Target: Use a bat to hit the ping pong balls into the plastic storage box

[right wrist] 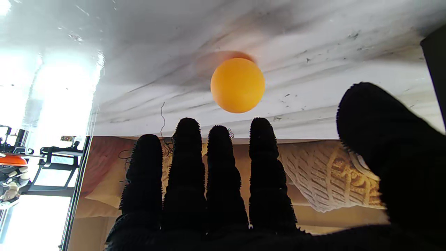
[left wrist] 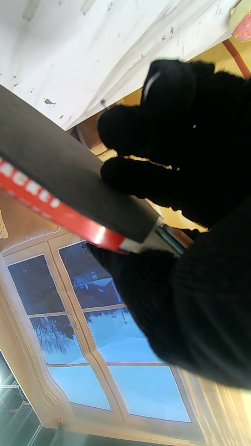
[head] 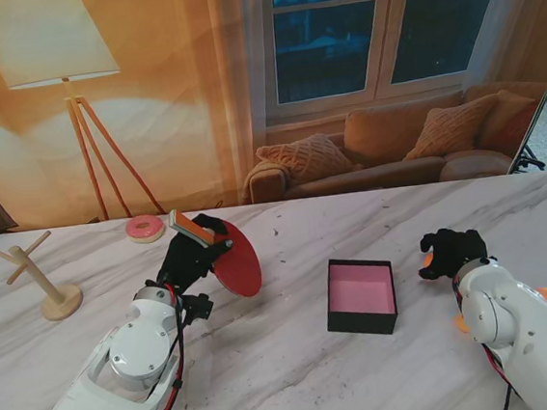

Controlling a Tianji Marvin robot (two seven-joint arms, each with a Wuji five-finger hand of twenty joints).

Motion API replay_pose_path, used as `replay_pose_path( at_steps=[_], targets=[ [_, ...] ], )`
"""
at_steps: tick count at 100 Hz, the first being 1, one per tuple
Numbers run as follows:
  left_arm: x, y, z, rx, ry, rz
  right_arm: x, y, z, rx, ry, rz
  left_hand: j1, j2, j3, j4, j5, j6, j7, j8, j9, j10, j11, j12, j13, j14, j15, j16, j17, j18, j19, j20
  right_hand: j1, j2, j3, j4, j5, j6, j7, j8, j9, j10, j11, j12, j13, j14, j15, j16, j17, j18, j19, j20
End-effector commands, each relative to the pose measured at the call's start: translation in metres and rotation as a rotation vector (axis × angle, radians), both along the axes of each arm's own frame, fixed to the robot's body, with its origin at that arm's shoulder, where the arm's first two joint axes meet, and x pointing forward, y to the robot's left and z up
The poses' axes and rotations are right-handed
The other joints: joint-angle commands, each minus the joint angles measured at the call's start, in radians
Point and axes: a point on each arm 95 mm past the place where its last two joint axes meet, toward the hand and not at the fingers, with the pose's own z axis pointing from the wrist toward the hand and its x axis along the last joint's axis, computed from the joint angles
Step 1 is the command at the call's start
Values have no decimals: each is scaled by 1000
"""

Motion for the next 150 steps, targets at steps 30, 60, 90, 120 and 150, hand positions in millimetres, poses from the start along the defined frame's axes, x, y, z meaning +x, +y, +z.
replay_pose_path(
  at_steps=[30,60,90,120,150],
  targets=[
    [0,-2,3,-5,-5,-15,10,2,-9,-29,34,-33,56,26,33,-18,6,57,44,12,15,-93,40,33,-13,121,42,9,9,-90,57,12,10,-52,57,-22,-57,-68,-4,-2,-81,8,-19,-21,23,44,3,3,19,64,56,-23],
    [0,-2,3,1,-3,-12,15,1,-18,-16,41,-59,54,25,37,-18,9,57,44,12,18,-94,43,34,-10,119,44,10,12,-92,59,12,32,-65,79,-26,-18,-196,43,30,-36,22,10,-13,55,85,19,5,36,86,108,-27],
    [0,-4,3,-6,0,-17,15,-1,-20,-20,46,-69,52,24,40,-19,10,56,44,13,18,-95,43,34,-8,120,46,10,13,-93,61,12,49,-71,97,-27,-15,-191,52,45,-27,28,22,-1,79,87,33,9,55,92,137,-33],
    [0,-5,2,-3,1,-18,17,-2,-22,-24,39,-80,51,24,42,-20,11,56,43,14,19,-96,44,34,-8,120,47,10,14,-93,61,12,77,-63,129,-27,6,-193,68,55,9,39,58,24,137,81,103,34,99,99,216,-24],
    [0,-6,2,-4,-4,-16,15,-2,-23,-32,74,-74,49,23,43,-20,12,53,43,15,19,-96,44,34,-7,118,48,11,15,-93,62,11,89,-104,151,-34,7,-173,71,47,30,42,77,40,166,77,139,45,124,108,263,-21]
  ],
)
